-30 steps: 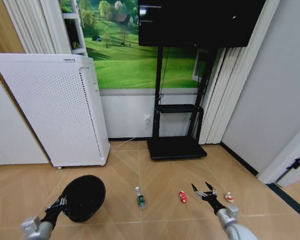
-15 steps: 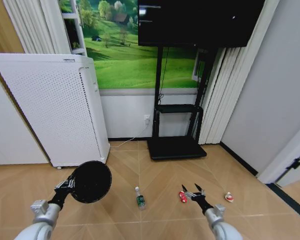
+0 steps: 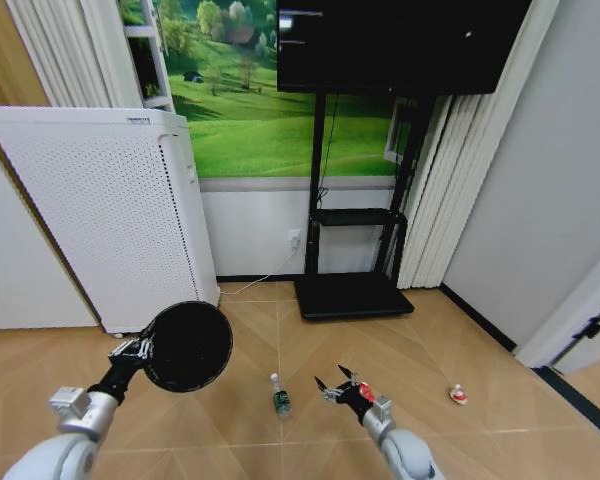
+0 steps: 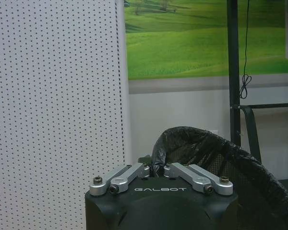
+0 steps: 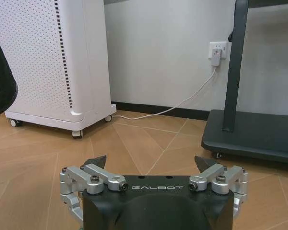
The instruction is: Pick up the trash bin and place the garbage on the floor into it.
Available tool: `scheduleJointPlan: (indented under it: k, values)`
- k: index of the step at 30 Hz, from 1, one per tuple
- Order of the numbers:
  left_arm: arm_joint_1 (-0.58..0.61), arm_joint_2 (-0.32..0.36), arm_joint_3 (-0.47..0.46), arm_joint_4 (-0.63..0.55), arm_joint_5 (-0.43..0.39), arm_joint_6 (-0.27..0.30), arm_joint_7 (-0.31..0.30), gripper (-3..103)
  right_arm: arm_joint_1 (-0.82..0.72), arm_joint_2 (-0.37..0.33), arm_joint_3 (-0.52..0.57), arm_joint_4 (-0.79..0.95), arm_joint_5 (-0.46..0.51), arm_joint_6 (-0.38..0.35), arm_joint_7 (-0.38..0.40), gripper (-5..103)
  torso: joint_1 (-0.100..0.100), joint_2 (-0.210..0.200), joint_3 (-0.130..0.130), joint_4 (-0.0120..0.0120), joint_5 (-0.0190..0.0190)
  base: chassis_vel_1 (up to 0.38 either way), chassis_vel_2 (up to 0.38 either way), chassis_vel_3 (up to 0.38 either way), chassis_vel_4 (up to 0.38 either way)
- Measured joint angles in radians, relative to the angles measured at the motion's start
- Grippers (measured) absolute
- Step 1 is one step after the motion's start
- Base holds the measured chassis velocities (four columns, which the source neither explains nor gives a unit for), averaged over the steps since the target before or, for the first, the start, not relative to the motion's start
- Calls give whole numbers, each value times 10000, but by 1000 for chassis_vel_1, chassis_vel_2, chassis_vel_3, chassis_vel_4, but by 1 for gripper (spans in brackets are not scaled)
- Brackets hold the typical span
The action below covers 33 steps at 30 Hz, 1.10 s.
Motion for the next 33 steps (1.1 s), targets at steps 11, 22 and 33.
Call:
scheduleJointPlan:
  k: [11, 22, 33]
  values:
    - [322, 232, -141, -207, -322, 142, -134, 7, -246, 4, 170, -86, -938, 338, 157, 100, 0, 0, 0, -2, 2, 0, 0, 0, 0]
    - [262, 263, -84, -175, -348, 212, -163, 7, -222, 102, 264, -155, -1012, 424, 63, 100, 0, 0, 0, -1, 3, 116, 95, -106, -111]
    - [447, 62, -198, -222, -333, 156, -48, 7, -155, 168, 265, -396, -990, 589, 43, 100, 0, 0, 0, 0, 3, 123, 111, -101, -123]
